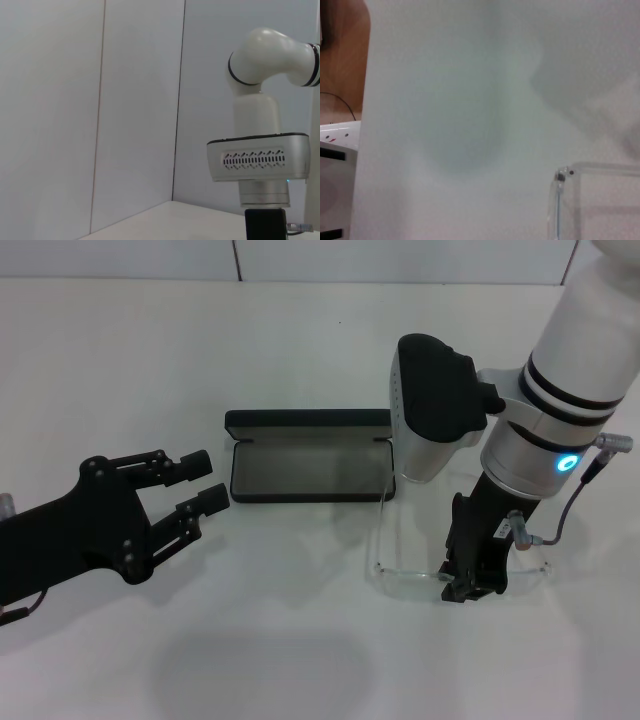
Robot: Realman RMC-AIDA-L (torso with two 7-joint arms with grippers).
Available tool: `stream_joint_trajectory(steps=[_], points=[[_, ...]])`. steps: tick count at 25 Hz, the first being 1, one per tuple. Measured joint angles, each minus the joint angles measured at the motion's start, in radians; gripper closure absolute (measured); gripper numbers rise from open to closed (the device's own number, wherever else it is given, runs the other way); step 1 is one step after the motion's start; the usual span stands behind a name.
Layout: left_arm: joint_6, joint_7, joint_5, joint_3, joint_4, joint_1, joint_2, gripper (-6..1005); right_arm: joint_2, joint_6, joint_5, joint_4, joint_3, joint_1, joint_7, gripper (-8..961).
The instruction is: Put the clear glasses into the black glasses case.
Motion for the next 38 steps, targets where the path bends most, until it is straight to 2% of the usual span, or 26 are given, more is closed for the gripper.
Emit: stream_joint_trajectory(steps=[8, 17, 25, 28, 31, 35, 38], points=[[0.003, 0.0, -0.003, 0.0, 0.0, 0.0, 0.0, 650, 0.0, -0.037, -0.002, -0.016, 0.024, -0.017, 0.002, 804], [0.006, 0.0, -0.009, 0.0, 0.0, 0.002, 0.0, 650, -0.007, -0.157, -0.068, -0.201, 0.196, -0.141, 0.03, 832], [0.012, -0.007, -0.02, 0.0, 0.009, -0.008, 0.0, 650, -0.006, -0.2, -0.078, -0.342, 0.221, -0.227, 0.041, 836], [0.04, -0.008, -0.049, 0.0, 0.01, -0.025, -0.001, 651, -0.006, -0.189, -0.008, -0.459, 0.279, -0.317, 0.017, 838], [0.065, -0.013, -0.082, 0.0, 0.011, -0.043, -0.001, 651, -0.007, -0.172, 0.098, -0.489, 0.358, -0.39, -0.069, 839], [0.086, -0.068, -0.133, 0.002, 0.041, -0.108, -0.002, 651, -0.009, -0.169, 0.313, -0.42, 0.473, -0.486, -0.28, 840], [0.085, -0.094, -0.17, 0.007, 0.048, -0.145, -0.003, 676, -0.012, -0.184, 0.469, -0.285, 0.534, -0.521, -0.457, 840]])
